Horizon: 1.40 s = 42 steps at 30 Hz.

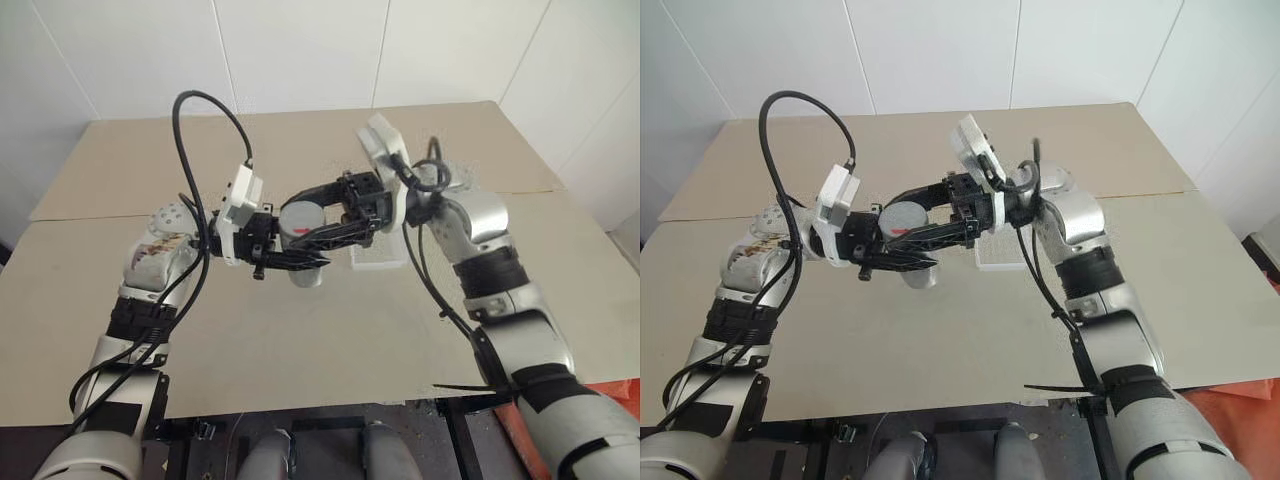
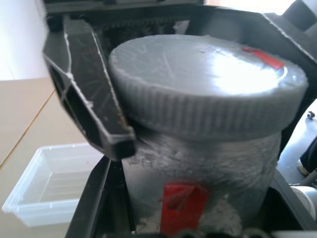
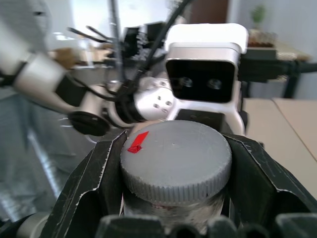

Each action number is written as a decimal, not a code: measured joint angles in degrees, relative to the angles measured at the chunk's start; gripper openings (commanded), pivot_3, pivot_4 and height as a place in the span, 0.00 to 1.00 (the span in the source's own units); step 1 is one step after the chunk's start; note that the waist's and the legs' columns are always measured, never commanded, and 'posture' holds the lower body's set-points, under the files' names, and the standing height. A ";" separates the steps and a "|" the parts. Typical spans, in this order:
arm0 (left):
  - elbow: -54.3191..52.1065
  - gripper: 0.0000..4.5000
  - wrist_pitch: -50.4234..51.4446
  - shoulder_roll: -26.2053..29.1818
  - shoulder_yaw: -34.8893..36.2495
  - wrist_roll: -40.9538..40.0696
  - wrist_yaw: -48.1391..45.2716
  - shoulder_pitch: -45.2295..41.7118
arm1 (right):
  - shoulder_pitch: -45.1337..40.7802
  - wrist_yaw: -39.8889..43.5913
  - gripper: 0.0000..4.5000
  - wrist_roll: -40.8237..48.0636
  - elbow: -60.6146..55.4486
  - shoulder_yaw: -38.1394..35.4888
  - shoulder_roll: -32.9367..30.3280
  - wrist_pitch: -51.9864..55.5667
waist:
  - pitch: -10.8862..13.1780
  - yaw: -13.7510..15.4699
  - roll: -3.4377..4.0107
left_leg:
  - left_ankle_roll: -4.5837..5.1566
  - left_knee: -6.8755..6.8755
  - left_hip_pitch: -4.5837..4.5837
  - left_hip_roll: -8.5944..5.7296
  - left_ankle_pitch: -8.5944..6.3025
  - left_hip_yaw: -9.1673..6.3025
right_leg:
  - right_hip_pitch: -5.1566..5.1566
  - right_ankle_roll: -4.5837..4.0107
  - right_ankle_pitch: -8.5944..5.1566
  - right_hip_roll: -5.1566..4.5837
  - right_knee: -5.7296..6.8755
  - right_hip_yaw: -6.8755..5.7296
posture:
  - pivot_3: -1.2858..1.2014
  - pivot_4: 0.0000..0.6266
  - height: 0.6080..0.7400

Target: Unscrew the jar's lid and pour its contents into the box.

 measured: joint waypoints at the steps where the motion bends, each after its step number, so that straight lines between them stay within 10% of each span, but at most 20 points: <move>1: -0.29 0.43 0.47 0.42 0.12 0.02 0.03 0.25 | -0.94 0.69 0.62 0.84 2.43 1.26 0.19 -1.76 | 0.00 -0.10 0.00 | -0.01 0.00 0.00 0.01 0.00 0.00 | 0.00 0.00 0.00 0.00 0.00 0.00 | 0.52 0.24 1.00; 4: -0.50 0.43 0.90 1.22 1.26 0.03 0.20 1.56 | -3.73 1.85 0.62 1.87 8.58 4.06 1.54 -5.40 | 0.00 -0.45 0.00 | -0.01 0.00 0.02 0.01 0.01 0.01 | -0.01 0.00 0.00 0.00 0.01 0.00 | 0.52 0.24 1.00; 9: -0.74 0.43 1.73 0.98 1.81 0.15 1.81 2.37 | -6.43 2.43 0.99 1.80 13.31 5.30 5.13 -8.28 | 0.00 -0.68 0.01 | -0.04 0.01 -0.02 0.01 0.02 -0.03 | -0.05 0.00 0.00 -0.01 0.18 -0.02 | 0.52 0.24 1.00; 23: 2.19 0.43 0.92 3.50 5.55 0.34 6.34 4.17 | 5.36 -16.33 0.99 -0.64 -9.84 -5.25 -2.64 4.40 | -0.01 0.20 0.01 | 0.00 0.06 -0.04 0.00 0.00 0.02 | -0.12 0.00 0.00 -0.06 0.25 -0.02 | 0.52 0.24 1.00; 42: 5.91 0.43 -0.68 2.07 4.96 0.62 7.23 1.75 | 8.59 -41.64 0.99 -6.33 -25.34 -2.30 5.59 18.87 | -0.01 0.31 0.02 | 0.04 0.07 -0.03 -0.04 -0.02 0.03 | -0.11 0.00 0.00 -0.07 0.30 -0.03 | 0.52 0.24 1.00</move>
